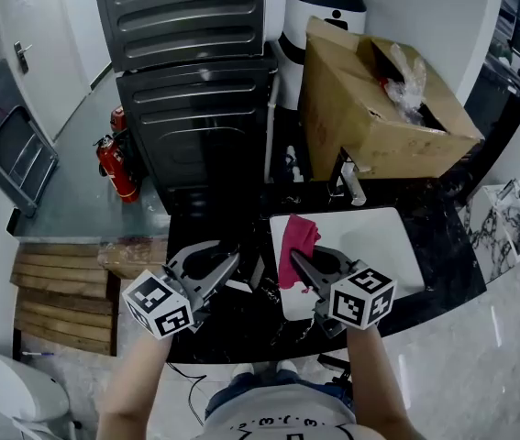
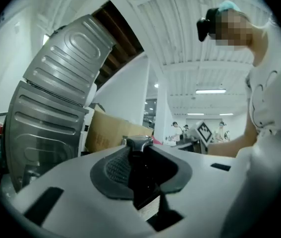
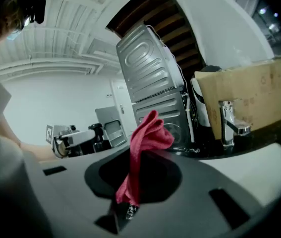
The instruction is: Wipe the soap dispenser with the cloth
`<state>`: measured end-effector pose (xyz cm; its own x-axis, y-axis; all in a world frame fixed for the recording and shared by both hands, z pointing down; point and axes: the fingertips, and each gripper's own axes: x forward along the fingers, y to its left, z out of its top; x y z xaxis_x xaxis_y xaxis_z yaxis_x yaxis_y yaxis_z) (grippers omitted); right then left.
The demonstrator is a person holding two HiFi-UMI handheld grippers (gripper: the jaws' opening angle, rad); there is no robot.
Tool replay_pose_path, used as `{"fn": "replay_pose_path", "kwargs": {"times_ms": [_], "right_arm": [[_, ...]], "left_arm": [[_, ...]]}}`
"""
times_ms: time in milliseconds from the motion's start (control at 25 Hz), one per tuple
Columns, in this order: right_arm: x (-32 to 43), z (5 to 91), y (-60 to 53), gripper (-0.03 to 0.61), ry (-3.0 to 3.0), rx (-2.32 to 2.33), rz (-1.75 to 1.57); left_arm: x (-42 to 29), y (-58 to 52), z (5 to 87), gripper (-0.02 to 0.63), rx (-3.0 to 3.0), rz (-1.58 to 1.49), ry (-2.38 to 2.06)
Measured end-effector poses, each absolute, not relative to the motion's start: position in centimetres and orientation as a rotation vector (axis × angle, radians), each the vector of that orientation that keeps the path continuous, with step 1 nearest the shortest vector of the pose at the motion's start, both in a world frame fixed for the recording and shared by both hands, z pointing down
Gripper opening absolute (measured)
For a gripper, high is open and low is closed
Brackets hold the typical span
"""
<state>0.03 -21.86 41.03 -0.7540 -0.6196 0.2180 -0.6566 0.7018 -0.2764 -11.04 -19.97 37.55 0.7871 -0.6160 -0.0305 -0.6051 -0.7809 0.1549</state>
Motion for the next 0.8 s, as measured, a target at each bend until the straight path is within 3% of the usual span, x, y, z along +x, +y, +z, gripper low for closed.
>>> {"fn": "replay_pose_path", "kwargs": {"times_ms": [280,480,800], "right_arm": [[0.5,43.8,-21.7,0.052,-2.894,1.153,0.842],[-2.8,44.1,-21.3,0.052,-2.934,1.057,0.785],[-5.2,39.4,-23.4,0.052,-3.127,0.931,0.667]], "left_arm": [[-11.5,-23.0,29.0,0.092,2.658,-0.271,-1.202],[-10.8,-24.1,25.9,0.092,2.545,-0.385,-1.124],[-9.0,-24.6,26.2,0.092,2.551,-0.243,-1.125]]}}
